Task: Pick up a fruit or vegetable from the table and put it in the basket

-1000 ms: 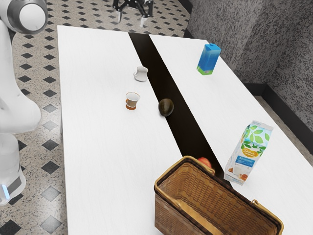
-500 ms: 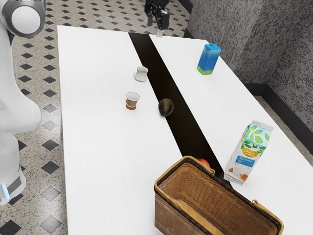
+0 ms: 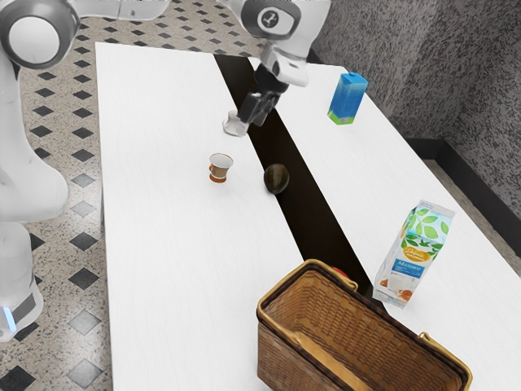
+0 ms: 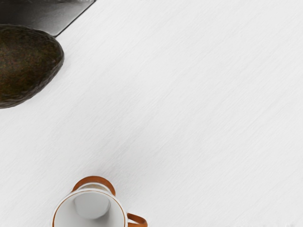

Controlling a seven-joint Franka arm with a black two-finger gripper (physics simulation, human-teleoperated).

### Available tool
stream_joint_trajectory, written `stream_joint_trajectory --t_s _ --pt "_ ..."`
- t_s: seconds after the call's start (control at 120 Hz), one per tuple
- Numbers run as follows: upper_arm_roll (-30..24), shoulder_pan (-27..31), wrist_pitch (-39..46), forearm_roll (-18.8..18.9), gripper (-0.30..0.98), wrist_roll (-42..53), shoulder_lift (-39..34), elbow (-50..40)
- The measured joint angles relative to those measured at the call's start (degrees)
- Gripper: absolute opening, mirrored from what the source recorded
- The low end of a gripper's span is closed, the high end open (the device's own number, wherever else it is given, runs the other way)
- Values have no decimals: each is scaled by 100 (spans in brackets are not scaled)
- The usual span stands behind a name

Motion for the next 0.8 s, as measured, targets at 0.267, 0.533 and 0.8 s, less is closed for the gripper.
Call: stream_joint_trajectory --t_s 0.267,0.533,0.8 --pt "592 -200 260 -361 66 1361 -35 -67" --pt "180 -306 -371 -1155 66 -1241 17 39" --pt "-497 -802 -476 -214 66 -3791 -1383 455"
